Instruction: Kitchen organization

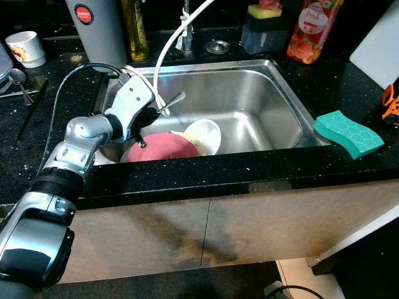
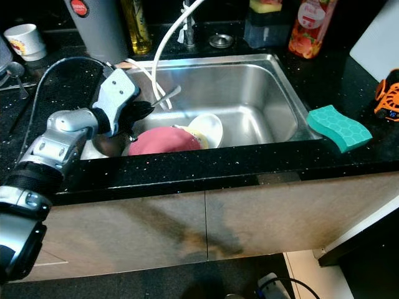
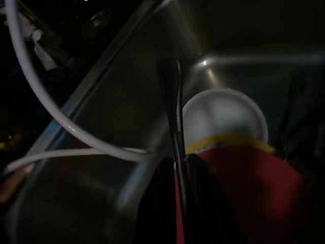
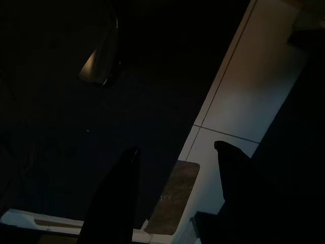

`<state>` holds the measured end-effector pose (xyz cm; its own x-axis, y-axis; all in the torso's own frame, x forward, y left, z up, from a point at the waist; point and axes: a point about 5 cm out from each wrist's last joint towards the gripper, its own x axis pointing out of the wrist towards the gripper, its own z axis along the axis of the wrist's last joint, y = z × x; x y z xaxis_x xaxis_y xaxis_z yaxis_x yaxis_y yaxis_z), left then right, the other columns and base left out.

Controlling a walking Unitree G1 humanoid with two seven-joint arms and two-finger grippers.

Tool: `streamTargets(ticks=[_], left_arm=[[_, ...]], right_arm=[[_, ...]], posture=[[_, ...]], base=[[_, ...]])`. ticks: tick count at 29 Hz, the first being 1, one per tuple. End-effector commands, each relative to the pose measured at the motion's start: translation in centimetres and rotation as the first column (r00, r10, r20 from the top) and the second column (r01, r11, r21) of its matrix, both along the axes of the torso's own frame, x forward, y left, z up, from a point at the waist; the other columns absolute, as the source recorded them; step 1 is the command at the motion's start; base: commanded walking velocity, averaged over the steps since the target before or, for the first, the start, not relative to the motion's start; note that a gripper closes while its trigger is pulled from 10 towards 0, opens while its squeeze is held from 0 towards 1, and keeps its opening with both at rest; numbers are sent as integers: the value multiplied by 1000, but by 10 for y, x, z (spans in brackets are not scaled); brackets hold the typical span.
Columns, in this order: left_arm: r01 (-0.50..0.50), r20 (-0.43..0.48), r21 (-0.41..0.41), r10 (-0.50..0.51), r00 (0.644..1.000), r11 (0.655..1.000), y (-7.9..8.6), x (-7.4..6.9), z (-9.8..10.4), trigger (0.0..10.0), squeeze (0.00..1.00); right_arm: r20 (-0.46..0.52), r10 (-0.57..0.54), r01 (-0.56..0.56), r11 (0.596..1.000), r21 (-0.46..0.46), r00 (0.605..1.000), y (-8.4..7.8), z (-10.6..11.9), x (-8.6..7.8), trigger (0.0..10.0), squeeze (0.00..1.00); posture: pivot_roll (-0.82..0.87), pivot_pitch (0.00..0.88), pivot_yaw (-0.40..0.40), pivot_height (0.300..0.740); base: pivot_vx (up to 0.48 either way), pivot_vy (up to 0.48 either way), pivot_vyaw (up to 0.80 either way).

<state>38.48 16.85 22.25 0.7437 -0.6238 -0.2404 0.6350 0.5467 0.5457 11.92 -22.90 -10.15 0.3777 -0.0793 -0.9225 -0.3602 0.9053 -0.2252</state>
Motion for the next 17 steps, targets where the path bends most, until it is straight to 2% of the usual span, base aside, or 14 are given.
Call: streamTargets(ticks=[1, 7, 8, 9, 14, 17], left_arm=[[-4, 44, 79, 0, 999, 997, 7, 1, 4, 10000, 0], [-13, 84, 105, 5, 996, 994, 8, 5, 8, 10000, 0], [-7, 84, 102, -1, 996, 995, 9, 6, 8, 10000, 592], [3, 76, 103, -11, 997, 995, 8, 6, 7, 10000, 1000], [30, 63, 113, -38, 997, 993, 7, 7, 4, 10000, 1000], [10, 123, 98, -22, 992, 995, 10, 9, 13, 10000, 1000]], right_arm=[[-6, -4, 4, 1000, -1, 1000, 0, -1, -4, 10000, 0], [-4, -3, 3, 1000, -4, 1000, -1, -1, -3, 10000, 0], [-3, -3, 3, 1000, -5, 1000, -1, -1, -3, 10000, 0], [-1, -4, 4, 1000, -6, 1000, -1, 0, -2, 10000, 0], [3, -5, 5, 1000, -7, 1000, -1, 0, -1, 10000, 0], [11, -6, 6, 1000, -7, 1000, -1, 1, 3, 10000, 0]], posture=[[-68, 65, 53, 740], [-72, 62, 53, 740], [-73, 61, 53, 740], [-73, 60, 54, 740], [-74, 56, 54, 740], [-70, 45, 55, 740]], base=[[0, 0, 0], [0, 0, 0], [0, 0, 0], [0, 0, 0], [0, 0, 0], [0, 0, 0]])
